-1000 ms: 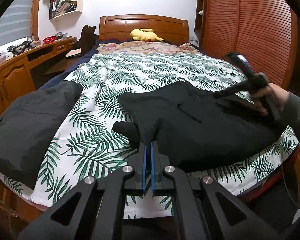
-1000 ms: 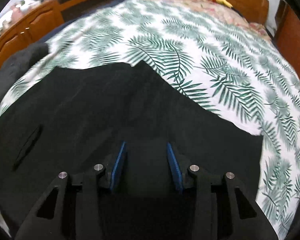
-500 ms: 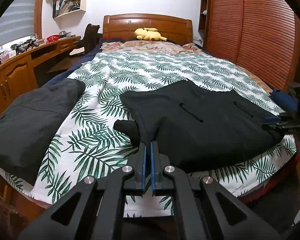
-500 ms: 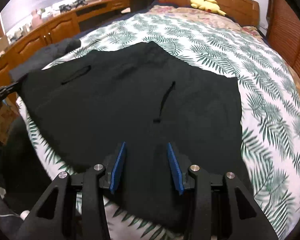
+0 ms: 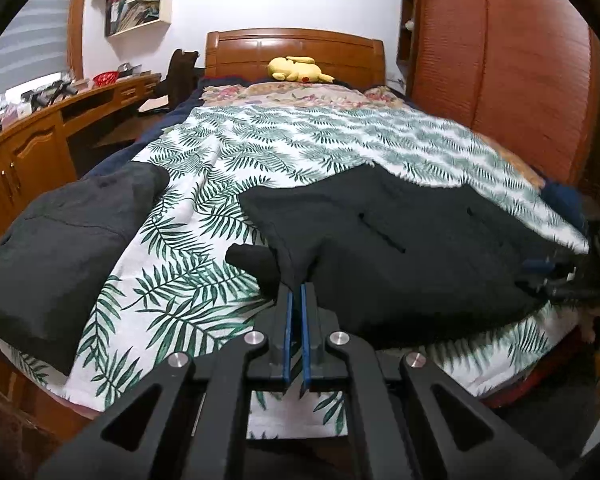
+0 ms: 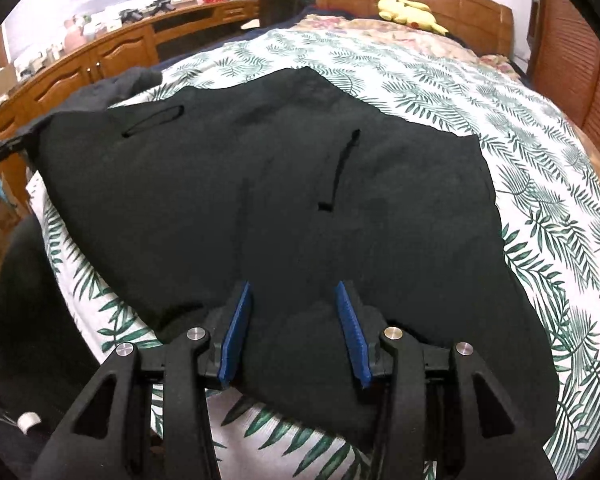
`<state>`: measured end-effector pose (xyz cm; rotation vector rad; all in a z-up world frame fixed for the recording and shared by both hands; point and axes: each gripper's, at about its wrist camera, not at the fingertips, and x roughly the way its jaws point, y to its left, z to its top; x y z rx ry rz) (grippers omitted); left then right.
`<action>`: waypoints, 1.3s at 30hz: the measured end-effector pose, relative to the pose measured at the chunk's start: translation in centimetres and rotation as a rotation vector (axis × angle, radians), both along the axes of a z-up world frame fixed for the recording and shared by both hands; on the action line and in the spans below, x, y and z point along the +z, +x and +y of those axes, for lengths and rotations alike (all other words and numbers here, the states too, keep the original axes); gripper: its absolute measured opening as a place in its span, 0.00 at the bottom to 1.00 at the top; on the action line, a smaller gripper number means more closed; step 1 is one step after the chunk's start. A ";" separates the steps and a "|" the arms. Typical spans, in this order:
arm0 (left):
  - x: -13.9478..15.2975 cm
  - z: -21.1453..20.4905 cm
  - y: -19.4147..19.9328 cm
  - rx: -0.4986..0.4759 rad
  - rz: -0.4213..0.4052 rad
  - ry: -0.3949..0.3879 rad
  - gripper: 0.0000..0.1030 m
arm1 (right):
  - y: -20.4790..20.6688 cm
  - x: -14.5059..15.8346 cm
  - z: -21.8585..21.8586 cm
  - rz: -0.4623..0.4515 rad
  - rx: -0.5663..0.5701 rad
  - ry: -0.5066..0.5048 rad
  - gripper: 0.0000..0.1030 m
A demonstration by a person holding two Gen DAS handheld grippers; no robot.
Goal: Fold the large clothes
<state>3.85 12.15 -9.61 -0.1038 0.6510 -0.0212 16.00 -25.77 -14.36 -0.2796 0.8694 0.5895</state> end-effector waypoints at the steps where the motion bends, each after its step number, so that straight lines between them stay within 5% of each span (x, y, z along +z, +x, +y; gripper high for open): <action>1: 0.4 -0.1 0.2 -0.005 -0.004 -0.020 0.01 | 0.0 -0.1 -0.1 0.001 -0.001 0.004 0.43; 11: 9.1 -8.5 3.8 -0.232 -0.144 0.035 0.00 | -0.5 0.1 -0.8 -0.021 -0.022 0.035 0.43; 17: 11.0 -15.3 6.8 -0.363 -0.146 0.017 0.00 | -1.2 2.1 -4.6 -0.050 -0.094 0.103 0.42; 22: 10.3 -21.3 9.6 -0.479 -0.082 -0.060 0.00 | -2.0 3.9 -9.7 -0.089 -0.165 0.124 0.42; 29: 6.2 -30.3 11.4 -0.608 0.031 -0.063 0.00 | -3.3 4.5 -15.5 -0.118 -0.264 0.118 0.42; 39: 2.1 -30.6 11.2 -0.571 0.121 -0.072 0.00 | -4.1 4.9 -18.1 -0.128 -0.297 0.164 0.42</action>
